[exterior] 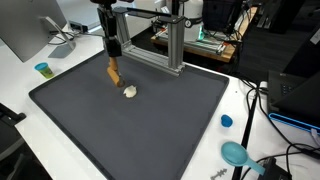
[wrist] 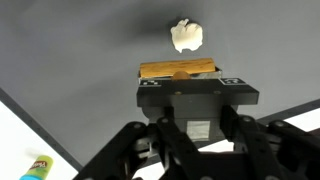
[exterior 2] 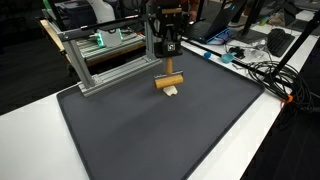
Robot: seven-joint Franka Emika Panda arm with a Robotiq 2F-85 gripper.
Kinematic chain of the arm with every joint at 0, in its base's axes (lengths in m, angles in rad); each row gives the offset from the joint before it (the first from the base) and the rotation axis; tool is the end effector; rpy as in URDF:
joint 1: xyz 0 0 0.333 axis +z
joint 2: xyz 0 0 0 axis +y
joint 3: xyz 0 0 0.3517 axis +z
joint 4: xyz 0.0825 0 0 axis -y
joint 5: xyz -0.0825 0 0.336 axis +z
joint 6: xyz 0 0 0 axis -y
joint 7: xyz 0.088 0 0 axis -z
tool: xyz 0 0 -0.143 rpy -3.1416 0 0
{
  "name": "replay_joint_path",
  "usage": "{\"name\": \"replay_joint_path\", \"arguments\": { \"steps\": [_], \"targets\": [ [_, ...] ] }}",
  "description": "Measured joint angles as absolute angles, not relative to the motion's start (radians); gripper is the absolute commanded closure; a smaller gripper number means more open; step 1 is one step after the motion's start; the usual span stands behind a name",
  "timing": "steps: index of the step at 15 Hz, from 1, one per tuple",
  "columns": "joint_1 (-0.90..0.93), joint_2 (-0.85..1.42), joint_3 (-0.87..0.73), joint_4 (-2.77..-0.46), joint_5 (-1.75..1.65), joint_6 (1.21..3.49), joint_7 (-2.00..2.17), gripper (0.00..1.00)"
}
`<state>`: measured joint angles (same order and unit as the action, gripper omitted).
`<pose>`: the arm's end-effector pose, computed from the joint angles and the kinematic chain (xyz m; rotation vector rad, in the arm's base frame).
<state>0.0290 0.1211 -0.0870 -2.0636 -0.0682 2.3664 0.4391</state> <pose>0.5579 -0.0337 0.4216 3.0221 -0.6935 0.2961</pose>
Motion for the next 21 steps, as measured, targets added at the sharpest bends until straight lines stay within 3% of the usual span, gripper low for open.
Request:
{"name": "replay_joint_path", "arguments": {
  "steps": [21],
  "targets": [
    [0.035, 0.206, -0.045, -2.086, -0.061, 2.316, 0.403, 0.79]
  ]
}}
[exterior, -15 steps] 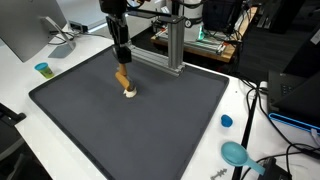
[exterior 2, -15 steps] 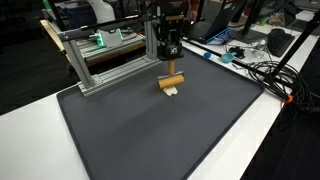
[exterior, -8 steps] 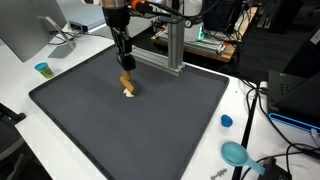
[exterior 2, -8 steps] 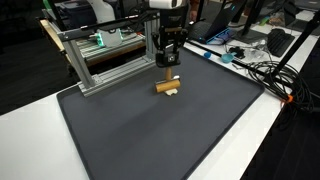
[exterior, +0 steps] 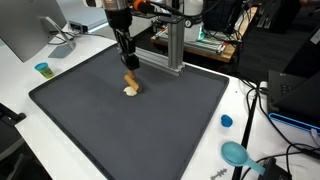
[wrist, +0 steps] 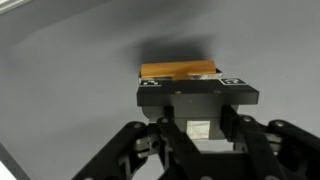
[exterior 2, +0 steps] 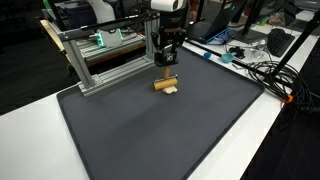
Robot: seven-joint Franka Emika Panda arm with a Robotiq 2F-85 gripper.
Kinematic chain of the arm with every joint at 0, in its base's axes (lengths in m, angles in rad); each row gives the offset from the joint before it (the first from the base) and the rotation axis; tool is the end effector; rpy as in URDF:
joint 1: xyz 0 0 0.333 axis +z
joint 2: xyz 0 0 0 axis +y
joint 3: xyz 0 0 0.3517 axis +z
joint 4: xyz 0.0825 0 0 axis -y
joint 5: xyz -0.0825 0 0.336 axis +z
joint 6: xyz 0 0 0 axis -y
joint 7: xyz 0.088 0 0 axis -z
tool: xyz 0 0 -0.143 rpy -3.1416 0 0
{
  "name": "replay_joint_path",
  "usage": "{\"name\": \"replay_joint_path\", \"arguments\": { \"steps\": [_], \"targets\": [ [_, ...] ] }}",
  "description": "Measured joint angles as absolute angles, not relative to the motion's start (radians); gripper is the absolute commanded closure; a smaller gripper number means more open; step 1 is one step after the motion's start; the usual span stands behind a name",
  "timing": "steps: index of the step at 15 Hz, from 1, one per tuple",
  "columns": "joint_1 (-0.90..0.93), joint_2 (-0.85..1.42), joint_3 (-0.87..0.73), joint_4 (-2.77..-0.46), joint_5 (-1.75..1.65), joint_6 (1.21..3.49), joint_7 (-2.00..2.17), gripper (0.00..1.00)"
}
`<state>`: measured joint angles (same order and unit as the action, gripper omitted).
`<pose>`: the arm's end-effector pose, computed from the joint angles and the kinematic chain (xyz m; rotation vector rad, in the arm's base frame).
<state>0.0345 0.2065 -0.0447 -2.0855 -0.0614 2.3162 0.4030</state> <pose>0.5511 -0.0076 0.3598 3.0391 -0.5704 0.0533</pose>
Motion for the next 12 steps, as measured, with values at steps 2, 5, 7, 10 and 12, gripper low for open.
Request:
{"name": "replay_joint_path", "arguments": {
  "steps": [2, 5, 7, 10, 12],
  "targets": [
    [0.035, 0.219, -0.042, -2.088, -0.061, 2.294, 0.402, 0.79],
    [0.035, 0.222, -0.042, -2.084, -0.061, 2.289, 0.400, 0.79],
    [0.035, 0.211, -0.042, -2.084, -0.061, 2.263, 0.373, 0.79],
    [0.029, 0.131, -0.042, -2.095, -0.062, 2.196, 0.271, 0.79],
    [0.027, 0.058, -0.042, -2.104, -0.055, 2.188, 0.237, 0.79]
  ]
}}
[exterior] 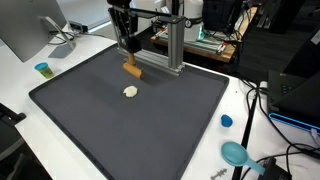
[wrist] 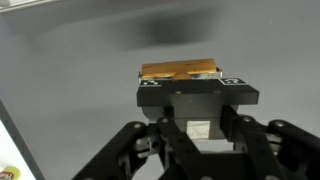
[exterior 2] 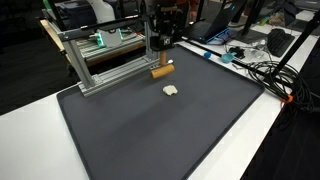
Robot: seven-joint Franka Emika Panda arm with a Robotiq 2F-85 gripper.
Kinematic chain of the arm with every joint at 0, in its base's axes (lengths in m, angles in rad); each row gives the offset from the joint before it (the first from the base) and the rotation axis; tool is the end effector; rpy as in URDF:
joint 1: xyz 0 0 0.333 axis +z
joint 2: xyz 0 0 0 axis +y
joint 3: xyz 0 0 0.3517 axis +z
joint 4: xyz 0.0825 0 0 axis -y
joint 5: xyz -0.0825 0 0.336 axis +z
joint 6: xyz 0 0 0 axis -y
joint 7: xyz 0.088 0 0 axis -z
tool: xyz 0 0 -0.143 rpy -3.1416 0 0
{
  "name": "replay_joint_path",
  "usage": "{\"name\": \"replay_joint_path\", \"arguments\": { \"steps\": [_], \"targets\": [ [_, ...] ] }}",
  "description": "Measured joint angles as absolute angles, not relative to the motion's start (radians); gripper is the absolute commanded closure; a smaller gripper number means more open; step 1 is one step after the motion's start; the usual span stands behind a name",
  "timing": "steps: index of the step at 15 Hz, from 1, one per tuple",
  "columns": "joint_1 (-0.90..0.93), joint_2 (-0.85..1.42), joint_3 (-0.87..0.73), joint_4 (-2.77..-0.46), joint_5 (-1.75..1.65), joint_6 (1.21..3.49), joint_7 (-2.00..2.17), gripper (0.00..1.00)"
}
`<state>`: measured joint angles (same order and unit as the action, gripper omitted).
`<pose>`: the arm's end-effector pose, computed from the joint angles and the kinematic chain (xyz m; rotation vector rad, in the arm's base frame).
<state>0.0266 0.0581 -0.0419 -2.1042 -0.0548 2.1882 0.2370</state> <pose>0.5193 -0.0113 0.4199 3.0780 -0.3416 0.0480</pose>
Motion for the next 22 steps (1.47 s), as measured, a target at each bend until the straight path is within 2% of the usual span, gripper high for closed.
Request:
{"name": "replay_joint_path", "arguments": {
  "steps": [4, 14, 22],
  "targets": [
    [0.029, 0.004, -0.024, -2.111, -0.004, 2.204, 0.237, 0.79],
    [0.031, 0.171, -0.012, -2.084, -0.032, 2.360, 0.392, 0.79],
    [0.041, 0.219, -0.034, -2.056, -0.113, 2.373, 0.482, 0.79]
  ]
}}
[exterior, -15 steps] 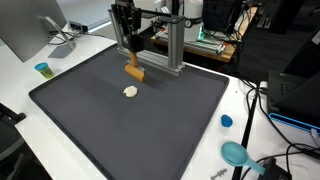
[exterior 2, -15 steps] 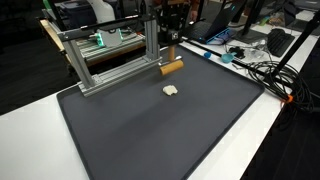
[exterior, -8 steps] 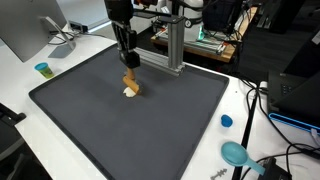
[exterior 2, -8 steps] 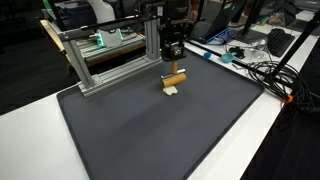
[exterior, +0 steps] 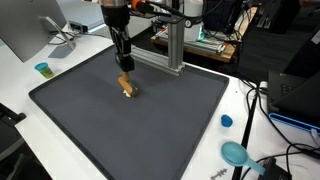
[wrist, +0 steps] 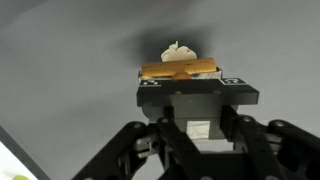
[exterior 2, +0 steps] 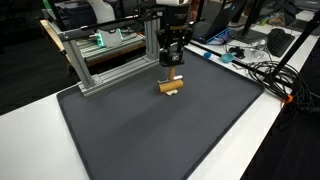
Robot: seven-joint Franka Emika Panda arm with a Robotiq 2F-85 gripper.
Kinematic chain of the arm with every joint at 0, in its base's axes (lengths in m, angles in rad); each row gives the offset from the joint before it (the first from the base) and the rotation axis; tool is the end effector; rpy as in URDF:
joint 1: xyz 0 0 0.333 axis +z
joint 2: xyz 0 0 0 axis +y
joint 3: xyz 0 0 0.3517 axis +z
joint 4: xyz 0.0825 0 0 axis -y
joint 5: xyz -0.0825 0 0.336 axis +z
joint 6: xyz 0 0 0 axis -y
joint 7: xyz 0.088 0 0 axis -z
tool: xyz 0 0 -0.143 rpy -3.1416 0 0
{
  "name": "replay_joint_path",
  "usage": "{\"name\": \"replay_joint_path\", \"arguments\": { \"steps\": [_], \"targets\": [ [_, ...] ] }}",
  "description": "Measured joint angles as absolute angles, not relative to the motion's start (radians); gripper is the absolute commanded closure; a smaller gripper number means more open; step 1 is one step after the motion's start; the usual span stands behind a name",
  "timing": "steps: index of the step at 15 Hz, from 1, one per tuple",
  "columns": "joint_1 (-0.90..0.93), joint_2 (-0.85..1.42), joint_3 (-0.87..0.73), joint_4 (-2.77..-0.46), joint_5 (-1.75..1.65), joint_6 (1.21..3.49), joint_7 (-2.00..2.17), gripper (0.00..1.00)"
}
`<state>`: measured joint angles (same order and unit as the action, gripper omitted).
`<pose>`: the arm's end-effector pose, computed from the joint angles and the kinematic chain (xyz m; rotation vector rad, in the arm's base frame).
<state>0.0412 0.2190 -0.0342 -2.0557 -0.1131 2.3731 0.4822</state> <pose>0.5683 0.0006 0.3704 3.0127 -0.6053 0.1800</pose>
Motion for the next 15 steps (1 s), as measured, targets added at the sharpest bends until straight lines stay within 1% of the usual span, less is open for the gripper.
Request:
{"name": "replay_joint_path", "arguments": {
  "steps": [5, 15],
  "targets": [
    [0.060, 0.243, -0.036, -2.044, -0.113, 2.372, 0.511, 0.79],
    [0.061, 0.272, -0.040, -1.983, -0.103, 2.250, 0.509, 0.79]
  ]
}}
